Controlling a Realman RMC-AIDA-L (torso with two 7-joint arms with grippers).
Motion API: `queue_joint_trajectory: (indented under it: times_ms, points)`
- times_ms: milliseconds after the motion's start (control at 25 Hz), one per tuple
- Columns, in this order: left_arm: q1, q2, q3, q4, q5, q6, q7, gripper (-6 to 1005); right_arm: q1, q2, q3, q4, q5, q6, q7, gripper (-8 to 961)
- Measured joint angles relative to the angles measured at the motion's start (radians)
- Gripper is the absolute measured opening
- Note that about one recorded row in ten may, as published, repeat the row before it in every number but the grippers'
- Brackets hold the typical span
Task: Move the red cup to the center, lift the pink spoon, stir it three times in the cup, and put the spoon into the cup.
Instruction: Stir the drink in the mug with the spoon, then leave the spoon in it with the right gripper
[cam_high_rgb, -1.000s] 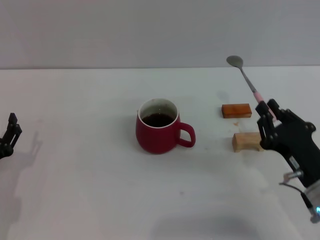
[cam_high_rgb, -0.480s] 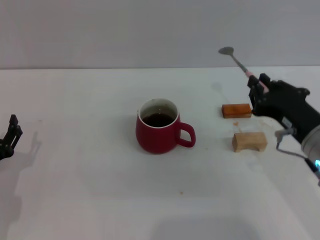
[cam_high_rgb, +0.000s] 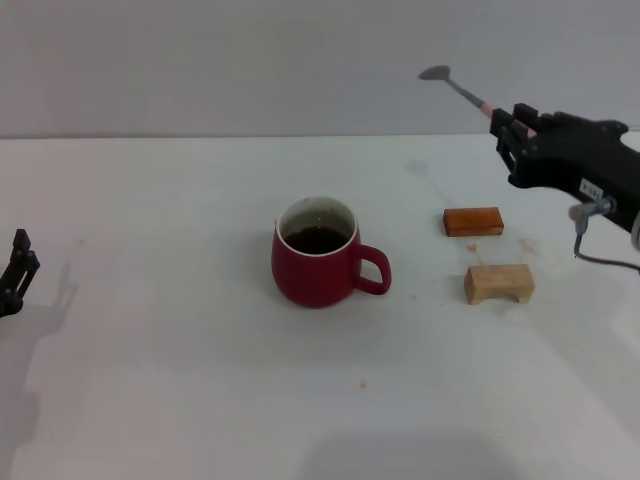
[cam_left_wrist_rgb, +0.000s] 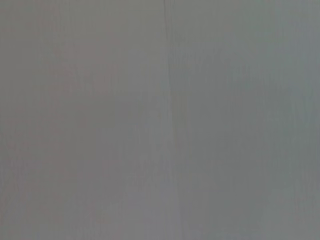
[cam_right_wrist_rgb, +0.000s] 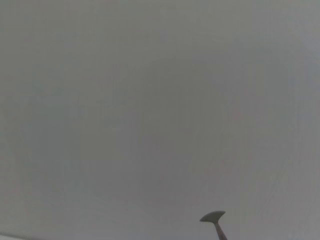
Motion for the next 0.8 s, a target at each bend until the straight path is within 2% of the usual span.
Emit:
queue_joint_trajectory:
  times_ms: [200,280,400,600,800]
  points:
    - [-0.001,-0.001,-0.001,0.0,-0.001,-0.001,-0.001,859,0.065,-0.002,0.036,0.067,-0.161,0.168,0.155,154]
    - [-0.001,-0.001,-0.001,0.0,-0.001,-0.001,-0.001,859,0.114,-0.002,0.072,0.097,-0.185,0.274,0.192,155]
    - [-0.001,-0.001,-0.002,0.0,-0.001,-0.001,-0.001,859,0.148,-0.001,0.093,0.127,-0.206,0.352,0.213,155]
    - [0.0,-0.001,-0.005,-0.001,-0.001,0.001,-0.001,859,0.243,-0.001,0.104,0.195,-0.346,0.558,0.312,155]
    - [0.002,-0.001,-0.006,-0.001,-0.001,0.003,-0.002,859,0.317,-0.001,0.121,0.209,-0.373,0.678,0.326,155]
